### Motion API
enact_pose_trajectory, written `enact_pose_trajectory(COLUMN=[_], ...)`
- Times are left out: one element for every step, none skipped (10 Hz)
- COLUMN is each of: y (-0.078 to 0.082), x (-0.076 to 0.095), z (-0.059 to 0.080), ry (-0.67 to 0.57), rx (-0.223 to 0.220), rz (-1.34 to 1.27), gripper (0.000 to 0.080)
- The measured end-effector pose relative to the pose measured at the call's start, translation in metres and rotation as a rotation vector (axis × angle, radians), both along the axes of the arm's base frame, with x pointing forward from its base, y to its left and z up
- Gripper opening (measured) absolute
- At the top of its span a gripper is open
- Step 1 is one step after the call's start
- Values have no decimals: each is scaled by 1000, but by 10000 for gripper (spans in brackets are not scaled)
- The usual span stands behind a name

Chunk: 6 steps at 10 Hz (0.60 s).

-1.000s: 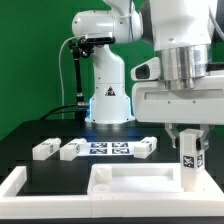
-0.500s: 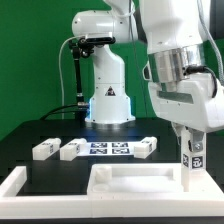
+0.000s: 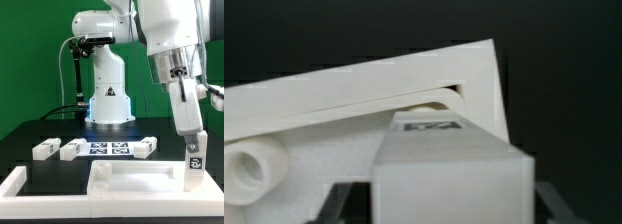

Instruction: Assemble desk

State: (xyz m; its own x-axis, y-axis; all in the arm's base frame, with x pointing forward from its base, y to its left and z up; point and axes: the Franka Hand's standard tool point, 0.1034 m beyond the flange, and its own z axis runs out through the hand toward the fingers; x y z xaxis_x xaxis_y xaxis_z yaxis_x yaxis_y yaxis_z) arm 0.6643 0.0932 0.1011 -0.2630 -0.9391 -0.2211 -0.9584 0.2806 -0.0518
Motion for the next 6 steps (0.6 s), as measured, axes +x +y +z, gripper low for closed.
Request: enact_pose_trajectory(y=[1,0,0,-2,-1,-1], x=[1,1,1,2,2,2], z=[0,1,1,1,0,0], ry=[0,-1,1,3,4,0], rx=[8,6,8,7,7,6], rz=[-74,-121,-137,-158,-155,-146], gripper=[291,294,294,303,303,503])
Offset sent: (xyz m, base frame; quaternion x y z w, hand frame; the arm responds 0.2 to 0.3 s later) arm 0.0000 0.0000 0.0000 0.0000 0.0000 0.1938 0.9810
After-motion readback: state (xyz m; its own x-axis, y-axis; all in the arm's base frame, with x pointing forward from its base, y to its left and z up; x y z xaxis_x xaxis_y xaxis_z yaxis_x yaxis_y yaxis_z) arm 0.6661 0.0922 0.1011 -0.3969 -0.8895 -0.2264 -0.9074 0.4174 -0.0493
